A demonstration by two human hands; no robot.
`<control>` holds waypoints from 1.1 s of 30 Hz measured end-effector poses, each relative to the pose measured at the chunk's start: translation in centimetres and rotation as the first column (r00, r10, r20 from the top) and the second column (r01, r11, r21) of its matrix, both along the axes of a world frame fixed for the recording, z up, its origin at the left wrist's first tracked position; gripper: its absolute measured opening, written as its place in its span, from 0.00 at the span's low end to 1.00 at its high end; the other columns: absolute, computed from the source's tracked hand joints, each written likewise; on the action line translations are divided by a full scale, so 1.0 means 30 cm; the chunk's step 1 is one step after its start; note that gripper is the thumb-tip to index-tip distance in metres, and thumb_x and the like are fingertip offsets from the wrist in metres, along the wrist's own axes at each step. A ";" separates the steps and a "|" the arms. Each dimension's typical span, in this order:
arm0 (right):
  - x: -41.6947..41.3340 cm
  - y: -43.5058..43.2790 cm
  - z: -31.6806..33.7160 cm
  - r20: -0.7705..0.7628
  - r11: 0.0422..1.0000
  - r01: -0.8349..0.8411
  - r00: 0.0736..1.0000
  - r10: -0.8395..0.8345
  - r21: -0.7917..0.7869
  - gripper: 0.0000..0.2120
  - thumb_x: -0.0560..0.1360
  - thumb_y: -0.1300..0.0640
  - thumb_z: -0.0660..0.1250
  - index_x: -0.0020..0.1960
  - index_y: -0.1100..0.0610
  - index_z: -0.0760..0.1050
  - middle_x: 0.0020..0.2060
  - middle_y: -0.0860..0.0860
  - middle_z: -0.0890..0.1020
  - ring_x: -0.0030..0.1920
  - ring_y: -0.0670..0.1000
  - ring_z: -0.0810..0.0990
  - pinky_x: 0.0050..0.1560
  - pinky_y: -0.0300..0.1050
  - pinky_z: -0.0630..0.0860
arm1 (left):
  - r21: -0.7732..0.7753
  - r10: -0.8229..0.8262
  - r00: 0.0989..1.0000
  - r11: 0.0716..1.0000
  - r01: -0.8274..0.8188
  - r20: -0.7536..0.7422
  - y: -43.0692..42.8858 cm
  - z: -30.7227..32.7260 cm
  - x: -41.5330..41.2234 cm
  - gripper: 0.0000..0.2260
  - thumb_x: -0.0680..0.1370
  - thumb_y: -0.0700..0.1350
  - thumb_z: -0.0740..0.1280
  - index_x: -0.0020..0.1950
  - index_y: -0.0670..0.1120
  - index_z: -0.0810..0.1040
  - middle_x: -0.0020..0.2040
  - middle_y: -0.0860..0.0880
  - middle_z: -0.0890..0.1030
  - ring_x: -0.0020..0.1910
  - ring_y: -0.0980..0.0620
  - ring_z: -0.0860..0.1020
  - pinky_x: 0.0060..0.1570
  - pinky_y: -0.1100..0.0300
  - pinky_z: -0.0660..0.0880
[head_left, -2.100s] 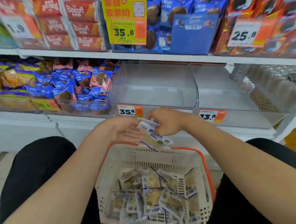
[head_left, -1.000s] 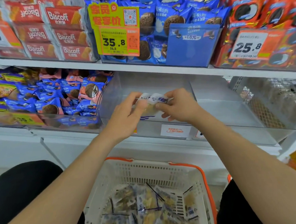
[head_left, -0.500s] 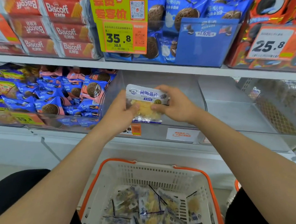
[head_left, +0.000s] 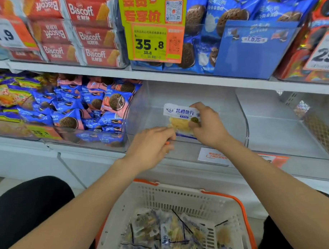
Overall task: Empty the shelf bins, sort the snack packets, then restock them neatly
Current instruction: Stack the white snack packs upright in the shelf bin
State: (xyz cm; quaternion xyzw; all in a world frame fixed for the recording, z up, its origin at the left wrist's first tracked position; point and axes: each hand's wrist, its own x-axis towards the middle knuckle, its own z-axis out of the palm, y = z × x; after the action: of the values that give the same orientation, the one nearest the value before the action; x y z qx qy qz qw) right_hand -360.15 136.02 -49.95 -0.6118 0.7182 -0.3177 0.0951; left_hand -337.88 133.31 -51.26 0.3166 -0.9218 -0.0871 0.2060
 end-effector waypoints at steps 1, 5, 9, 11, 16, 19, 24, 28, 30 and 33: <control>0.002 0.010 0.011 0.007 1.000 -0.006 1.000 0.006 -0.031 0.21 0.78 0.62 0.69 0.69 0.52 0.71 0.56 0.56 0.77 0.52 0.54 0.78 0.52 0.45 0.75 | -0.038 -0.017 1.000 0.999 0.016 -0.026 0.007 -0.007 0.003 0.08 0.77 0.47 0.73 0.50 0.53 0.75 0.48 0.56 0.81 0.48 0.48 0.79 0.43 0.52 0.74; 0.011 0.046 0.064 0.039 0.998 0.001 0.999 0.002 -0.060 0.22 0.79 0.63 0.68 0.71 0.52 0.71 0.56 0.53 0.73 0.50 0.51 0.73 0.51 0.38 0.67 | -0.101 -0.033 0.995 0.995 0.023 -0.091 0.047 0.002 0.014 0.09 0.76 0.46 0.75 0.50 0.52 0.75 0.47 0.56 0.81 0.47 0.49 0.79 0.43 0.54 0.68; 0.036 0.063 0.078 0.078 1.000 -0.017 0.997 0.018 -0.012 0.24 0.78 0.67 0.65 0.71 0.51 0.70 0.54 0.51 0.68 0.50 0.52 0.73 0.50 0.34 0.65 | -0.011 -0.008 0.999 1.000 0.007 -0.050 0.090 0.022 0.029 0.09 0.76 0.47 0.75 0.48 0.52 0.75 0.46 0.56 0.82 0.47 0.51 0.80 0.41 0.56 0.65; 0.042 0.068 0.061 0.086 0.997 -0.050 0.995 0.045 0.059 0.25 0.78 0.68 0.63 0.71 0.51 0.68 0.51 0.48 0.66 0.51 0.54 0.72 0.51 0.37 0.67 | 0.052 0.021 1.000 0.998 -0.022 0.018 0.112 0.020 0.044 0.10 0.76 0.49 0.75 0.48 0.53 0.74 0.46 0.56 0.81 0.47 0.51 0.81 0.39 0.57 0.66; 0.043 0.016 0.014 0.000 0.968 -0.122 0.992 0.125 0.219 0.23 0.78 0.67 0.61 0.69 0.51 0.68 0.47 0.54 0.72 0.54 0.55 0.68 0.38 0.43 0.63 | 0.112 0.045 0.992 0.992 -0.058 0.114 0.097 0.092 0.053 0.18 0.75 0.69 0.69 0.44 0.54 0.78 0.39 0.57 0.82 0.43 0.57 0.79 0.41 0.58 0.73; 0.058 -0.056 -0.002 -0.002 0.962 -0.116 0.993 0.121 0.249 0.20 0.78 0.66 0.63 0.67 0.50 0.67 0.50 0.57 0.79 0.54 0.59 0.73 0.41 0.46 0.67 | -0.127 0.150 0.989 0.981 -0.148 0.009 0.033 0.126 0.071 0.16 0.79 0.65 0.63 0.42 0.55 0.78 0.42 0.57 0.77 0.48 0.50 0.74 0.48 0.52 0.71; 0.124 -0.211 -0.005 -0.141 0.969 0.001 0.989 0.036 0.249 0.21 0.82 0.57 0.64 0.73 0.48 0.62 0.53 0.60 0.76 0.47 0.62 0.78 0.45 0.52 0.74 | -0.207 0.560 0.825 0.801 -0.562 -0.076 -0.075 0.110 0.134 0.16 0.71 0.43 0.72 0.58 0.47 0.76 0.59 0.41 0.70 0.56 0.38 0.68 0.48 0.46 0.68; 0.178 -0.321 -0.005 -0.306 0.961 0.145 0.950 -0.068 0.236 0.27 0.80 0.59 0.67 0.74 0.48 0.59 0.56 0.60 0.75 0.50 0.65 0.80 0.43 0.54 0.73 | 0.001 0.568 0.821 0.823 -0.569 -0.058 -0.121 0.111 0.121 0.23 0.72 0.37 0.70 0.65 0.41 0.68 0.65 0.38 0.68 0.53 0.32 0.75 0.40 0.46 0.69; 0.199 -0.362 -0.020 -0.309 0.954 0.193 0.944 -0.117 0.228 0.31 0.80 0.60 0.68 0.77 0.52 0.56 0.57 0.62 0.75 0.54 0.66 0.80 0.44 0.54 0.72 | 0.011 0.589 0.807 0.808 -0.589 -0.041 -0.130 0.110 0.111 0.23 0.74 0.38 0.70 0.66 0.41 0.65 0.65 0.38 0.69 0.53 0.33 0.77 0.37 0.48 0.65; 0.225 -0.399 -0.038 -0.231 0.946 0.263 0.948 -0.217 0.190 0.35 0.79 0.61 0.69 0.79 0.59 0.53 0.60 0.64 0.76 0.58 0.67 0.80 0.49 0.56 0.75 | -0.022 0.634 0.773 0.773 -0.634 -0.005 -0.137 0.118 0.093 0.25 0.75 0.41 0.71 0.67 0.42 0.63 0.66 0.39 0.68 0.54 0.35 0.77 0.36 0.49 0.65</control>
State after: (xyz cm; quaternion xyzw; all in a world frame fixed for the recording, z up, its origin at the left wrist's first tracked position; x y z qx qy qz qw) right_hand -353.41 124.05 -51.11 -0.5348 0.8241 -0.1806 0.0469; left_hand -335.10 129.21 -47.73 0.6063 -0.7626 -0.0016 0.2254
